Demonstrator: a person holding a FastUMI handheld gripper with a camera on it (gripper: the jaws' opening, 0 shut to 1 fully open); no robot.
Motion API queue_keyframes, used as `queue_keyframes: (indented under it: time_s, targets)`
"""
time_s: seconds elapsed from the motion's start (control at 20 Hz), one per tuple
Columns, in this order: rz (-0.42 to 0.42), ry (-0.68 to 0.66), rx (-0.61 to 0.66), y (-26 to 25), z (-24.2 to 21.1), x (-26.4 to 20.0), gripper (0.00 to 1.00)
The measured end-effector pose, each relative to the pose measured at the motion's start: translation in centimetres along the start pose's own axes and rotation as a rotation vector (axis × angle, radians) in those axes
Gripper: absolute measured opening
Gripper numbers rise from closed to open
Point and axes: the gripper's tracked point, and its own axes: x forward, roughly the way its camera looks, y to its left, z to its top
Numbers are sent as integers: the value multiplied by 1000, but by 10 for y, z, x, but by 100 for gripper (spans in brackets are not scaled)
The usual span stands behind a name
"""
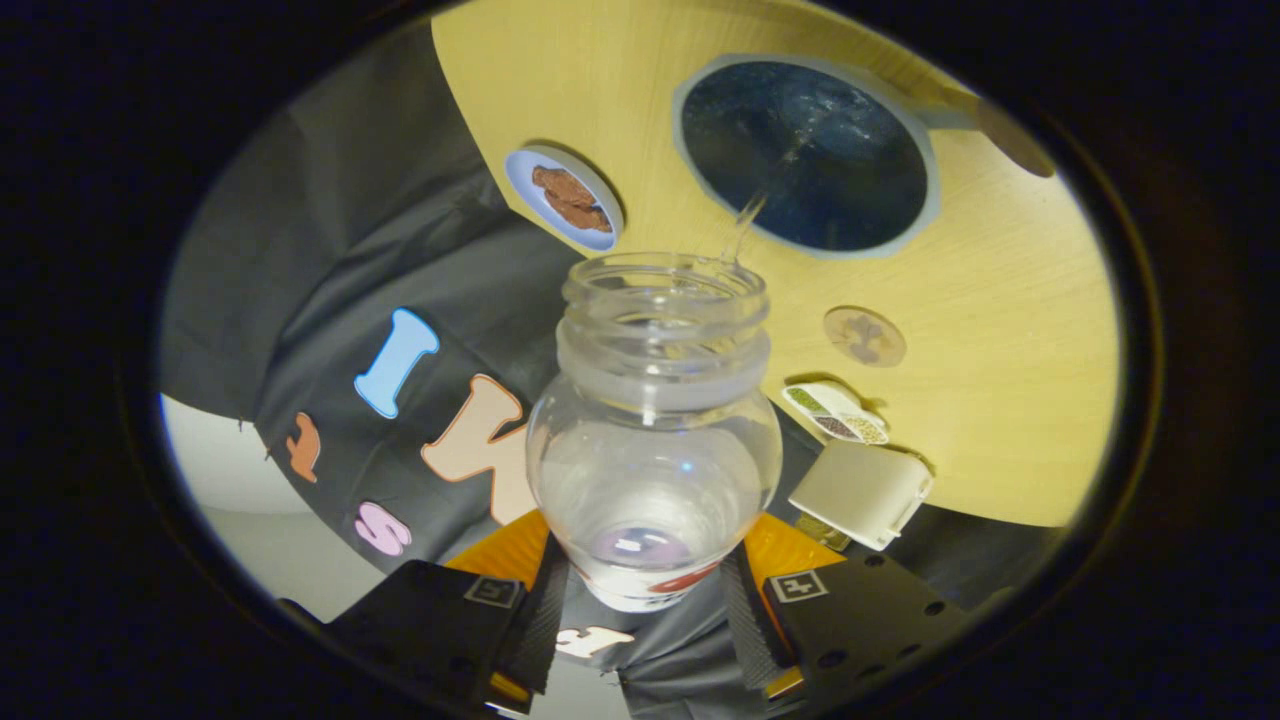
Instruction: Take the bottle from table, then pour the juice into the cup, finally place the bottle on the coaster
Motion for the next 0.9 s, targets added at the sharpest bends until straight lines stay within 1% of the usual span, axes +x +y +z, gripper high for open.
queue_keyframes:
  time_s: [0.1,0.25,0.35,0.55,0.7,0.8,0.9]
  targets:
    - [-30,-2,-42,-8,-1,0,75]
    - [-121,0,-185,-37,-4,1,75]
    - [-199,-5,-316,-61,2,-5,75]
    - [-350,-23,-584,-89,8,-19,75]
    - [-428,-33,-760,-100,9,-24,75]
    - [-484,-41,-938,-109,12,-28,75]
    - [-558,-46,-1129,-120,16,-28,75]
